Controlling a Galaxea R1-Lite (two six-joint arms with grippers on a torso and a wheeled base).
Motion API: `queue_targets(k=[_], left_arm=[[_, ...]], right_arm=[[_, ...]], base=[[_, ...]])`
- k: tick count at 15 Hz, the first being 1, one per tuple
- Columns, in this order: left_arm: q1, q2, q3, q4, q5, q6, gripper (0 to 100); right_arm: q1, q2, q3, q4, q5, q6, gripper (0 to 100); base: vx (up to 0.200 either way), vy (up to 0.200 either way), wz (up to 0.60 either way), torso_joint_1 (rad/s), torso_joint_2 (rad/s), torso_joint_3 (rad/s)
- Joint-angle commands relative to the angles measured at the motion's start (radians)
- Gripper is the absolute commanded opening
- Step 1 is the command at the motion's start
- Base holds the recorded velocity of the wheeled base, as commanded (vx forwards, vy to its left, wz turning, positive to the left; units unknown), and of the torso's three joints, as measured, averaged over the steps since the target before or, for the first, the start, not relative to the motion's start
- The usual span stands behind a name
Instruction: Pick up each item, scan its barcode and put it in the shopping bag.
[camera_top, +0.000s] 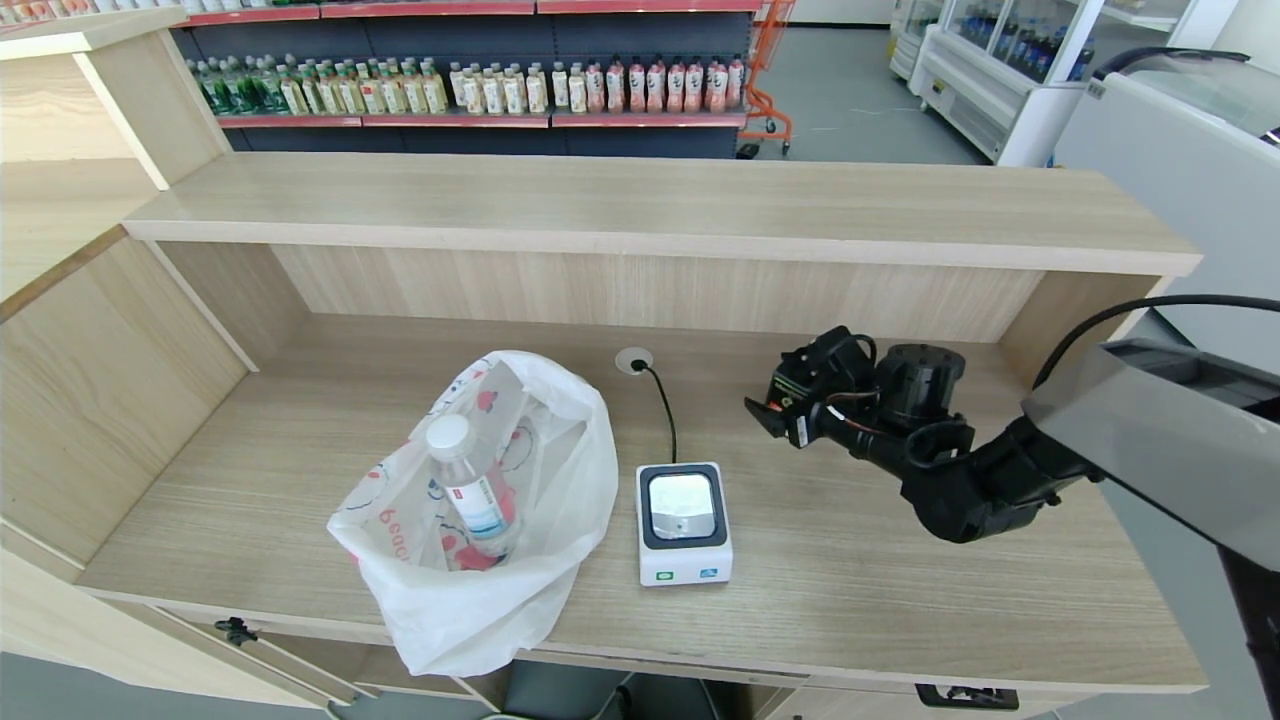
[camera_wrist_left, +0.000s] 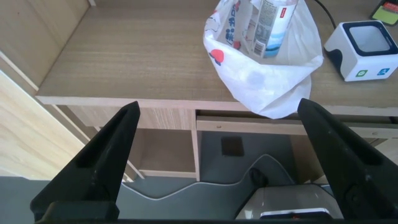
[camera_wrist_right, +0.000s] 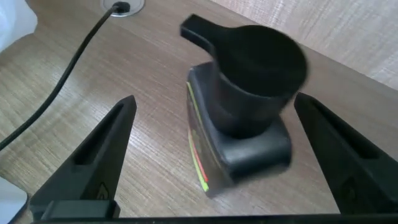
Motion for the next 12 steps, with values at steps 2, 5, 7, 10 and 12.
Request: queue_targets(k=[2,5,7,10,12], left_arm=[[0.000,0.000,0.000,0.000,0.000,0.000,100],[0.000,0.001,0.000,0.000,0.000,0.000,100],[0.000,0.001,0.000,0.000,0.000,0.000,100],[0.000,0.000,0.000,0.000,0.000,0.000,100],[0.000,0.000,0.000,0.000,0.000,0.000,100]], right_arm=[[0.018,0.056,-0.037,-0.001,0.000,-0.003,100],[0.019,0.084,-0.065,0.001,0.000,-0.034,100],[0.024,0.102,-0.105,0.002,0.000,-0.035,100],[0.038,0.127,-0.167,0.008,0.000,-0.037,100],[0.041,0.128,-0.170,0.015,-0.001,-0.051,0]], base=[[0.000,0.000,0.00,0.000,0.00,0.000],[0.000,0.000,0.00,0.000,0.00,0.000],[0.000,0.000,0.00,0.000,0.00,0.000],[0.000,0.000,0.00,0.000,0.00,0.000],[0.000,0.000,0.00,0.000,0.00,0.000]])
